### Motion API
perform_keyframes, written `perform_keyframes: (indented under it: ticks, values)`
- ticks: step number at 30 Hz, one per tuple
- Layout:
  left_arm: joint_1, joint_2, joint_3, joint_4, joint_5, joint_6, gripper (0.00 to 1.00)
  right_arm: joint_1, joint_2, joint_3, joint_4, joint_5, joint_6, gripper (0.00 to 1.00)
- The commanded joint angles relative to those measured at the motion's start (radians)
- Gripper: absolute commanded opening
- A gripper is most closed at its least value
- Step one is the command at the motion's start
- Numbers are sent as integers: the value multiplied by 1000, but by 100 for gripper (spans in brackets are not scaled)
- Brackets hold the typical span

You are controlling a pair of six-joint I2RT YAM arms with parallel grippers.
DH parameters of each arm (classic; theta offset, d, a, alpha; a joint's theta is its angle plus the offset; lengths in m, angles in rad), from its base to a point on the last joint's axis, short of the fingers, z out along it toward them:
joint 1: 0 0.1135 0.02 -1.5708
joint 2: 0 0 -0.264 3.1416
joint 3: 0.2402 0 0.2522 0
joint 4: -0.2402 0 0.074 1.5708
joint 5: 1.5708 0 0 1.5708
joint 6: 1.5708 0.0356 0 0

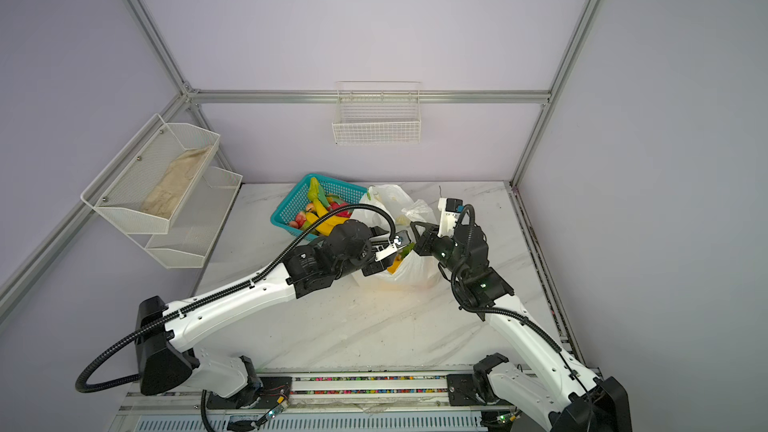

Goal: Place the fake fruits into the plastic bag and tie a complex knot

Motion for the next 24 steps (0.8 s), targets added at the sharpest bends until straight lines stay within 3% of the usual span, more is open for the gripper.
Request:
perform_keyframes:
  ticks: [1, 9, 19, 22, 24]
  values:
    - [-9, 31, 127, -61, -117, 104, 58, -4, -16, -14, 47, 26, 33, 0]
    - [-14, 109, 179, -99, -225, 179, 69, -3, -52, -13, 27, 65, 55, 0]
    - [-5, 206, 217, -96, -376, 266, 71, -4, -107, -35, 21, 131, 96, 0]
    - [4, 235, 226, -56, -447, 291, 67, -3, -116, -37, 16, 140, 95, 0]
    - [7, 246, 225, -4, -484, 309, 56, -3, -120, -38, 15, 142, 93, 0]
